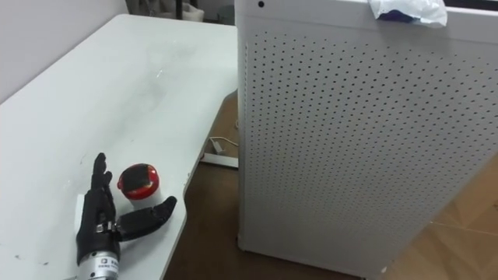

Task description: Pick garbage

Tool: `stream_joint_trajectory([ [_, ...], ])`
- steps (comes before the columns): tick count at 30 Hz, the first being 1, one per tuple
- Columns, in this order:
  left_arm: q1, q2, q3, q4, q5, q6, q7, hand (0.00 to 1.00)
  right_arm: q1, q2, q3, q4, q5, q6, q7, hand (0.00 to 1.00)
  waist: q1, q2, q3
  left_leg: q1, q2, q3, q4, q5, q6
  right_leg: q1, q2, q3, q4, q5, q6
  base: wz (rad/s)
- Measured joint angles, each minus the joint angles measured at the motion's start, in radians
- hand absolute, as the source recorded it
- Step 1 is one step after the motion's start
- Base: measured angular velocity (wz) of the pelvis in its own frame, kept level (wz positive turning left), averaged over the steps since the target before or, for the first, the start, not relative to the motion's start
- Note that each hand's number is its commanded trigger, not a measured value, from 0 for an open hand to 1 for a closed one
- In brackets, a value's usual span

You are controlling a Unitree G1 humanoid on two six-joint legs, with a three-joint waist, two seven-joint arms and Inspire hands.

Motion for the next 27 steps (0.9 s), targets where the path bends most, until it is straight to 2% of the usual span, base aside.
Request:
stream_joint_trajectory([
  [3,-0.01,0.0,0.016,0.0,-0.002,0.014,0.002,1.0,-0.002,0.003,0.0,-0.007,-0.002,0.009,0.004,1.0,0.0,0.0,-0.0002,-0.001,-0.001,-0.001,0.0,0.0,0.0,0.0,-0.001,0.0,-0.003,0.0,0.0,0.0],
  [8,-0.043,-0.006,0.019,0.002,-0.011,0.064,0.002,1.0,-0.001,0.003,0.0,-0.008,-0.003,0.019,0.001,1.0,-0.001,-0.001,-0.0003,-0.002,-0.001,-0.001,0.0,0.0,0.0,0.002,-0.009,-0.007,-0.006,0.0,0.001,0.02],
  [11,-0.05,-0.012,0.018,0.002,-0.024,0.079,0.001,1.0,-0.001,0.004,0.0,-0.008,-0.003,0.021,-0.006,1.0,-0.007,-0.002,0.0001,-0.001,-0.001,-0.001,0.0,0.0,0.0,0.005,-0.01,-0.013,-0.006,0.0,0.001,0.01],
  [16,-0.059,-0.014,0.014,0.024,-0.023,0.079,-0.004,1.0,-0.002,0.005,0.001,-0.008,-0.002,0.034,-0.015,1.0,-0.024,-0.005,0.0011,0.003,0.0,0.009,0.0,0.0,0.0,0.007,-0.01,-0.011,-0.006,0.0,0.001,-0.02],
  [19,-0.079,-0.017,-0.032,0.055,-0.029,0.075,-0.007,1.0,-0.002,0.005,0.016,-0.008,0.006,0.05,-0.021,1.0,-0.029,-0.009,0.0031,0.015,0.0,0.014,-0.002,0.0,0.0,0.016,-0.009,-0.009,-0.005,0.0,0.001,-0.05],
  [24,-0.109,-0.02,-0.111,0.081,-0.067,0.056,-0.047,1.0,-0.004,0.006,0.027,-0.008,0.008,0.052,-0.028,1.0,-0.031,-0.009,0.0038,0.008,0.004,0.022,-0.011,0.0,0.0,0.01,-0.001,-0.01,-0.007,0.008,0.0,-0.06],
  [27,-0.118,-0.021,-0.131,0.072,-0.083,0.057,-0.093,1.0,-0.009,0.005,0.03,-0.007,0.008,0.051,-0.039,1.0,-0.034,-0.006,0.0002,-0.005,0.004,0.022,-0.009,0.0,0.0,-0.004,-0.001,-0.009,-0.006,0.01,0.001,0.0],
])
